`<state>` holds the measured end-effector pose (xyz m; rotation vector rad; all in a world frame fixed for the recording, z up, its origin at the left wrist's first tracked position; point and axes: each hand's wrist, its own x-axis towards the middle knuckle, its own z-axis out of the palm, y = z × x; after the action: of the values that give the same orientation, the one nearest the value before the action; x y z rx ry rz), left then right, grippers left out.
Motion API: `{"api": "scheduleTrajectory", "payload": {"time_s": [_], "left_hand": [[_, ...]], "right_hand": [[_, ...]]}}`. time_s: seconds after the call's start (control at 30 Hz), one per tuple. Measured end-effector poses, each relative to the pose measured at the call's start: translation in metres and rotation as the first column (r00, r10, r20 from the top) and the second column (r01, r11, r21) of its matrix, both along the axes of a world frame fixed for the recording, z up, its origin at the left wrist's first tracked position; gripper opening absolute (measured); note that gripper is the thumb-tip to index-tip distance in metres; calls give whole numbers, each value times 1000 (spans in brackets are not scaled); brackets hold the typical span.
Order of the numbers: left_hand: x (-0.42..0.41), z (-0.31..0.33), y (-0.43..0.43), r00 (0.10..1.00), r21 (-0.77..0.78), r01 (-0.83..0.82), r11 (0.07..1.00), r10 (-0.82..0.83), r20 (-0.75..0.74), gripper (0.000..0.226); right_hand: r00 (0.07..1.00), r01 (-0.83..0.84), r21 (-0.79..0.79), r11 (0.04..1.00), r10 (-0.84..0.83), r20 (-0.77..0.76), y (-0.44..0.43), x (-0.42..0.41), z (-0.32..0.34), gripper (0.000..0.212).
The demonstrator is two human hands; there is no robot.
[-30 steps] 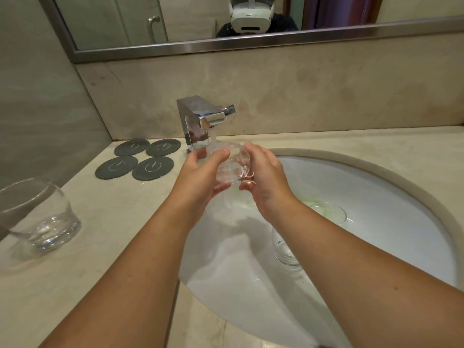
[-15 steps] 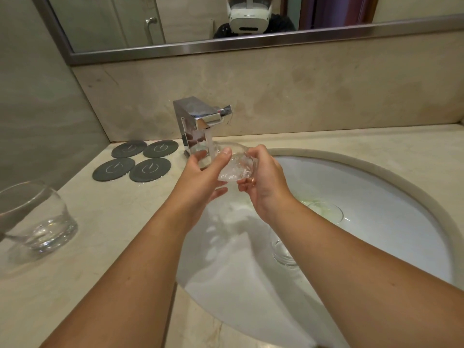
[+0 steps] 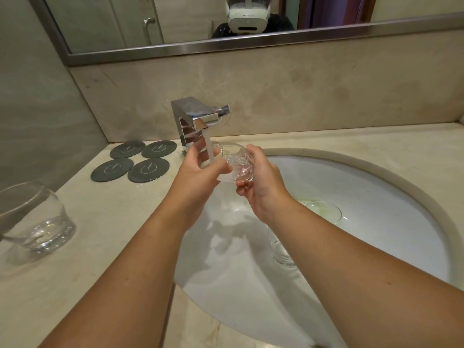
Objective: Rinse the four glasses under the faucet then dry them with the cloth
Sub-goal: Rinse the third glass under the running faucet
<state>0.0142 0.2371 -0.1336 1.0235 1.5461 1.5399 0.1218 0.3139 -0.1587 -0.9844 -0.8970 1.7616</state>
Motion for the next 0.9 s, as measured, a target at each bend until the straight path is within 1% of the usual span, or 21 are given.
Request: {"api": "scheduleTrajectory", "payload": {"time_s": [0.1,0.17,0.23,0.33,0.4,0.53,0.57,0.67,0.7,0.73,0.83,0.9], "left_hand": [[4,2,-1,999,-24,28,999,-27,42,80],[5,3,-2,998,-33,8,999,-6,58,91],[2,2,-1,997,-39,-36,999,39,67,104],[-2,2,0,994,-50,-88,995,90,55,106],[-3,2,0,994,-72,-98,993,101,44,104],[-2,3,-1,994,-140,-97,985,102,33,88],[-2,3,0,995,-157,-91,983,97,29,79],[0,4,-2,999,-206,-45,978,50,18,38],[1,4,-3,999,-224,-26,974,32,24,31],[2,4,-4,999,-239,-9,971,17,31,28],[3,4,-6,997,-269,18,963,3,75,30],[4,7,-9,991,-300,43,953,-2,135,23]], "right_hand": [[997,53,85,995,-57,47,-1,1,2,34],[992,69,171,983,-86,97,-2,1,3,39],[978,68,278,958,-119,171,-6,0,3,48],[957,30,403,915,-143,254,-12,1,4,52],[946,21,436,900,-159,283,-14,2,4,56],[937,60,476,878,-214,276,-15,2,8,61],[935,76,482,873,-231,270,-16,3,9,62],[933,122,497,859,-270,239,-16,7,13,66],[932,130,499,857,-277,234,-17,9,14,66],[929,130,505,853,-283,238,-17,11,15,66],[910,106,551,828,-304,281,-20,16,21,67],[895,86,595,799,-324,305,-23,19,24,68]]}}
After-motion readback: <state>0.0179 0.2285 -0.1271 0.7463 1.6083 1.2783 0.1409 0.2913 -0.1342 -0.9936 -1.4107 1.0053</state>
